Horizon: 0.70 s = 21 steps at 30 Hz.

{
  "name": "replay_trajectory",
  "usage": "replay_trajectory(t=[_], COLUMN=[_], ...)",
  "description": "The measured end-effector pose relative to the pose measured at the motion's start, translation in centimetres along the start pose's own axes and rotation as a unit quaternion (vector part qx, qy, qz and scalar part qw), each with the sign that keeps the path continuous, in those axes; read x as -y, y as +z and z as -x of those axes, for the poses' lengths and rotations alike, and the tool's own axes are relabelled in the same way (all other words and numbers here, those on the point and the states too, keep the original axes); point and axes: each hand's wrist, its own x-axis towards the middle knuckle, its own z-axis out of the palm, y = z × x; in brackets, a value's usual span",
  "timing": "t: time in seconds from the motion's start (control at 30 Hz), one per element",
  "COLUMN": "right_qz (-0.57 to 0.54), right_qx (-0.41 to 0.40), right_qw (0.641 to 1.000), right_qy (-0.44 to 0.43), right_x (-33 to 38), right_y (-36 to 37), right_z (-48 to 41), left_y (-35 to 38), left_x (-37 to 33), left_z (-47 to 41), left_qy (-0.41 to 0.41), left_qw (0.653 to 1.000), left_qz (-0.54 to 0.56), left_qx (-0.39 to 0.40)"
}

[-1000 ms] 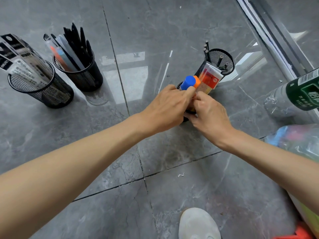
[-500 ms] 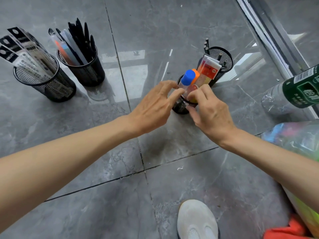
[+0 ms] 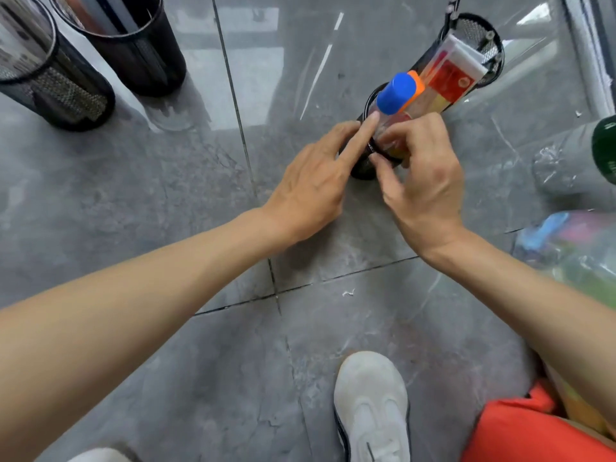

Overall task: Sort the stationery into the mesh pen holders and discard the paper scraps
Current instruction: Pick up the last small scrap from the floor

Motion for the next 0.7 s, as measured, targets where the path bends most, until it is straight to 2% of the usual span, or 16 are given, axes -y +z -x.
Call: replay_trajectory(t=[0.07,0.1,0.17,0.23,0.33,0.43,0.6,0.7], right_qz=[0.004,-0.019,-0.085,-0.121,-0.078,-0.04,-0.049,-0.003], right_qx=[0.031,0.083,0.204,0.274,0.39,0.421,0.401,0.415], right_qw=[0.999,0.996,0.971,0.93,0.883,0.869,0.868,0.856], right_qy=[-0.044,-0.028,0.097,0.215,0.25,0.258,0.288,0.309], right_x=[0.6,1.0,1.6,1.2,0.9,1.0,1.2,1.3], right_y=[0.3,0.6,0.9,0.9,0.4,0.2,-0.1,-0.7], right_z=[2.0,3.4,6.4,8.9,11.0,11.6,10.8,10.3], left_y=[-0.1,-0.1,-0.1,-0.2,-0.8,-1.8,-2.6,-3.0], left_x=[-0.8,-1.1,-1.5,-1.9,-3.3,-4.3,-5.7,-7.7], left_z=[0.3,0.8,2.5,5.2,9.5,12.2,14.7,16.9], left_qy=[-0.024,-0.038,-0.082,-0.135,-0.188,-0.234,-0.293,-0.349], left_qw=[1.0,0.999,0.996,0.989,0.975,0.96,0.936,0.916], left_qz=[0.008,0.008,-0.003,-0.032,-0.077,-0.09,-0.081,-0.068], left_qx=[0.002,0.008,0.023,0.046,0.089,0.129,0.177,0.183])
